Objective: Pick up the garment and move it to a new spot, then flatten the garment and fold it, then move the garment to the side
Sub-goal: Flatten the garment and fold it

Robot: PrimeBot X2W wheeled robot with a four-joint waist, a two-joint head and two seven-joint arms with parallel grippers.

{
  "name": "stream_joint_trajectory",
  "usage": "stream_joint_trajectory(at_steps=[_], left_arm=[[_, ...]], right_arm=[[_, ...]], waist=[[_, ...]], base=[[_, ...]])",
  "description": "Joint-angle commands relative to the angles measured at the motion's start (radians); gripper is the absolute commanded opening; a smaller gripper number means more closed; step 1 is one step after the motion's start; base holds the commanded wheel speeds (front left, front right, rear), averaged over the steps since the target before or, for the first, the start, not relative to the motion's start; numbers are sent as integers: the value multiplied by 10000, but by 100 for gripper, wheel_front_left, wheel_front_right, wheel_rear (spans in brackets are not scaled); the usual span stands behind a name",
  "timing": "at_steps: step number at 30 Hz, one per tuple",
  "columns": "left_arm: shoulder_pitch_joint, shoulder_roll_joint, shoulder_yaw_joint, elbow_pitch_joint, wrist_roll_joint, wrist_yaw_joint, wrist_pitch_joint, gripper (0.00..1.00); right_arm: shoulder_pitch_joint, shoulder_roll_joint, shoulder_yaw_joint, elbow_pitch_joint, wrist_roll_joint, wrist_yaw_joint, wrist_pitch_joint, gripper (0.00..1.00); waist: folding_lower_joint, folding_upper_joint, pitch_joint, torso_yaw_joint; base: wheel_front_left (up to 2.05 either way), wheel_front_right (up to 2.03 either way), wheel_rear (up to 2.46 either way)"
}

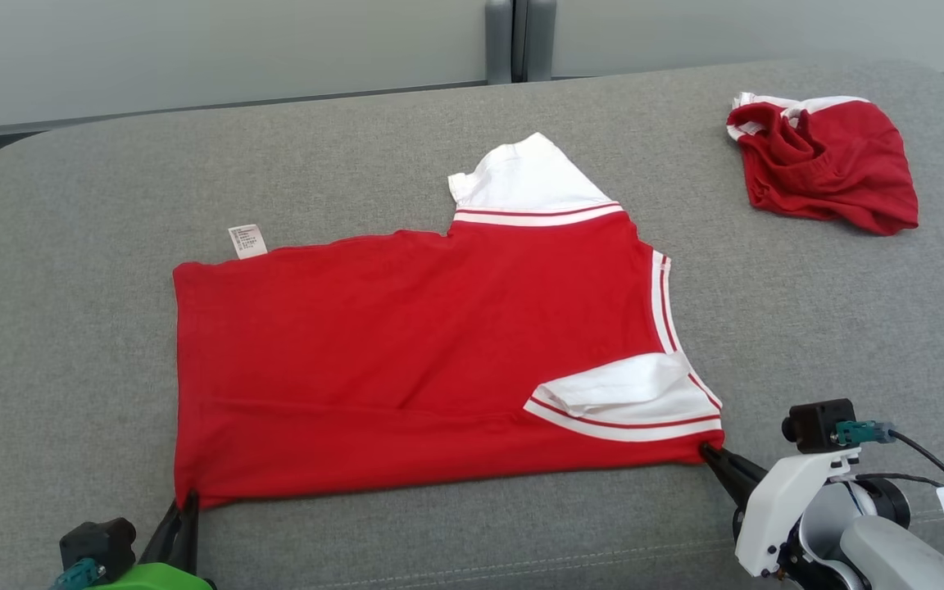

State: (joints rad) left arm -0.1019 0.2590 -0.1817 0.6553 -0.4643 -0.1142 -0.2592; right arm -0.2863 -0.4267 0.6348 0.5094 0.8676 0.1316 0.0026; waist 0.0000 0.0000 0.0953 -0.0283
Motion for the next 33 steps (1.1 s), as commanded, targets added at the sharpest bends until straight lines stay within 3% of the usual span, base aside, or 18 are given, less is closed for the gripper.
stream_joint_trajectory(at_steps=[1,2,3,4,6,12,19,27,33], left_arm=[[70,-9,25,83,-75,51,-22,0],[39,-22,29,126,-96,52,-24,0],[11,-14,44,170,-94,87,-27,0],[-4,-21,52,192,-78,134,-31,37],[-10,-28,98,146,-21,220,-42,99],[183,-97,491,-422,130,412,-55,100],[618,-420,1361,-2287,896,791,-56,100],[902,-1023,2282,-4050,1984,838,-50,100],[905,-1530,2719,-4572,2487,700,-49,100]], right_arm=[[171,-23,-142,47,-155,-18,109,0],[189,32,-257,40,-244,-18,104,32],[207,73,-398,27,-349,-20,50,79],[226,81,-521,11,-480,-20,45,100],[312,137,-774,-79,-632,-18,15,100],[508,235,-1532,-567,-1132,-15,-120,100],[725,507,-2186,-1187,-1919,-15,-500,100],[792,910,-2634,-1650,-2578,-14,-687,100],[817,1239,-2898,-1671,-2888,-14,-987,100]], waist=[[0,0,-9,-14],[0,0,-13,-17],[0,0,-16,-21],[0,0,-18,-24],[0,0,-16,-25],[0,0,-28,13],[0,0,-35,87],[0,0,26,182],[0,0,25,279]], base=[[0,0,0],[0,0,0],[0,0,0],[0,0,0],[0,0,0],[0,0,0],[0,0,0],[0,0,0],[0,0,0]])
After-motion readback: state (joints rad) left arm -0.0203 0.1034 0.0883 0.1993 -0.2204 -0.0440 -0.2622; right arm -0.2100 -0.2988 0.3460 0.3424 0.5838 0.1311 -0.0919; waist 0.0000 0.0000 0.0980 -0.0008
